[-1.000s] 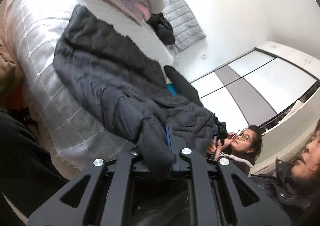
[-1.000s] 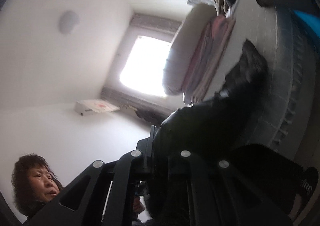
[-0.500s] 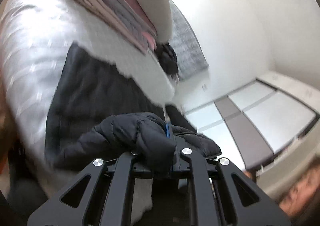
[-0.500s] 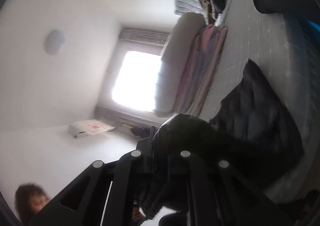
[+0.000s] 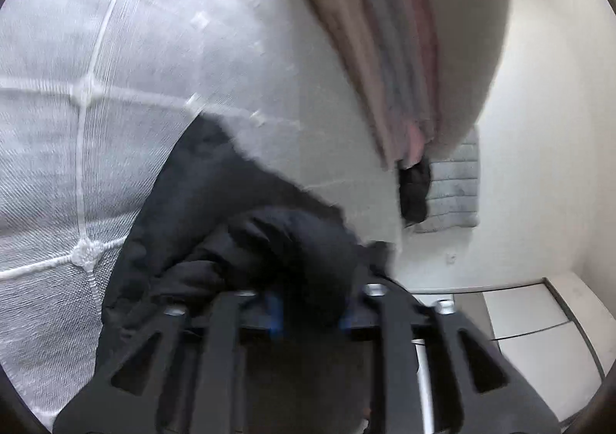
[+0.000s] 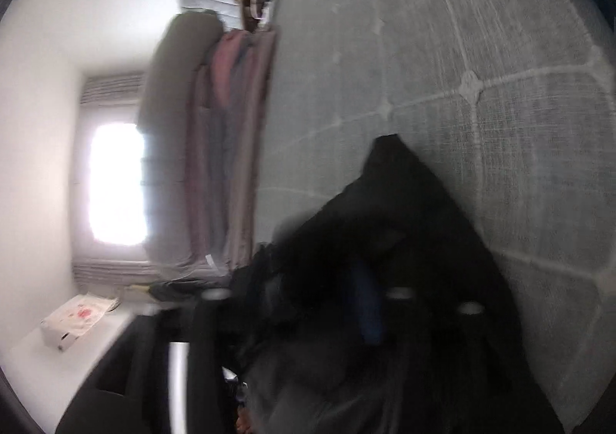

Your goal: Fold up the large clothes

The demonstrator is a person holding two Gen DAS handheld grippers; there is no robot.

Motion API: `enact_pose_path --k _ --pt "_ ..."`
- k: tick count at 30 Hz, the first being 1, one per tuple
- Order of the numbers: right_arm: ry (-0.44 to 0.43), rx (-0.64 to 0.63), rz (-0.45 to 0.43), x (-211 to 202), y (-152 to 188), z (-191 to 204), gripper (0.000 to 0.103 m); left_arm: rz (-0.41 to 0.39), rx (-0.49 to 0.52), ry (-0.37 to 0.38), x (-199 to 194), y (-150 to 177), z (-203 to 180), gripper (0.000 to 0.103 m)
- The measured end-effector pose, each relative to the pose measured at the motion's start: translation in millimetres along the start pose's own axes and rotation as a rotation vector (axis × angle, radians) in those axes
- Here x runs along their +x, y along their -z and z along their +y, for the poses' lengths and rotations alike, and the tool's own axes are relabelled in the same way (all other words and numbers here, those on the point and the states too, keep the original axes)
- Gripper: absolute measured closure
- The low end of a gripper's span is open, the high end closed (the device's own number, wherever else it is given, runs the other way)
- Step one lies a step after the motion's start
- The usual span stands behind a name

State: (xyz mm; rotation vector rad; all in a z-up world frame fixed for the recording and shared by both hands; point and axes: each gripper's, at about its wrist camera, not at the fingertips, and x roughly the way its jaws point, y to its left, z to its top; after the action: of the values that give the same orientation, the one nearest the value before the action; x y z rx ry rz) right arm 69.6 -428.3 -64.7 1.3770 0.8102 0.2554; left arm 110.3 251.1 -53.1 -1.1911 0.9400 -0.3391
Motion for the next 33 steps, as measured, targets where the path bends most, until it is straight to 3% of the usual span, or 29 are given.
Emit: enact_pose_path --k 3,7,9,11,14,17,19,23,28,30,33 --pt "0.018 -0.056 -0.051 -33.8 16.3 16.4 0.032 -0.097 -0.025 0.055 -24.1 3.3 -6.3 0.041" --pt "-0.039 -0.288 -0.067 -53.5 58.7 68.8 0.024 -0.248 0.015 0.139 -56.1 10.1 -24.3 0.036" --pt "-0.047 -0.401 -0.06 -41.8 83.8 93.9 0.02 -0.322 0.104 0.157 -67.2 26.9 -45.2 0.036" --pt "-0.01 -0.532 -0.061 -17.9 108.2 119.5 0.019 -0.378 0.217 0.129 -67.0 48.3 -67.0 0.032" --pt "0.034 -0.619 -0.035 36.5 126.7 137.9 0.019 -0.35 0.436 0.034 -39.6 75.0 -98.8 0.03" --pt "0.114 -0.638 -0.009 89.4 126.6 133.8 0.019 -0.301 0.561 -0.08 -8.8 87.0 -104.1 0.03" --pt "0.197 -0.65 0.009 121.7 114.1 123.0 0.019 -0.286 0.55 -0.151 9.7 77.5 -93.6 0.03" --pt "0.237 -0.623 0.003 151.2 88.1 105.8 0.019 -0.268 0.434 -0.212 37.0 45.9 -57.0 0.03" --pt "0.173 -0.613 -0.013 122.7 88.6 114.4 0.019 -0.288 0.385 -0.224 31.6 43.1 -63.3 0.03" --pt "0.165 -0.675 -0.082 94.1 91.5 131.7 0.019 -0.304 0.428 -0.178 20.8 49.9 -76.3 0.03" --pt "0.216 -0.702 -0.196 60.1 79.8 134.9 0.016 -0.296 0.526 -0.188 23.3 60.4 -83.7 0.03"
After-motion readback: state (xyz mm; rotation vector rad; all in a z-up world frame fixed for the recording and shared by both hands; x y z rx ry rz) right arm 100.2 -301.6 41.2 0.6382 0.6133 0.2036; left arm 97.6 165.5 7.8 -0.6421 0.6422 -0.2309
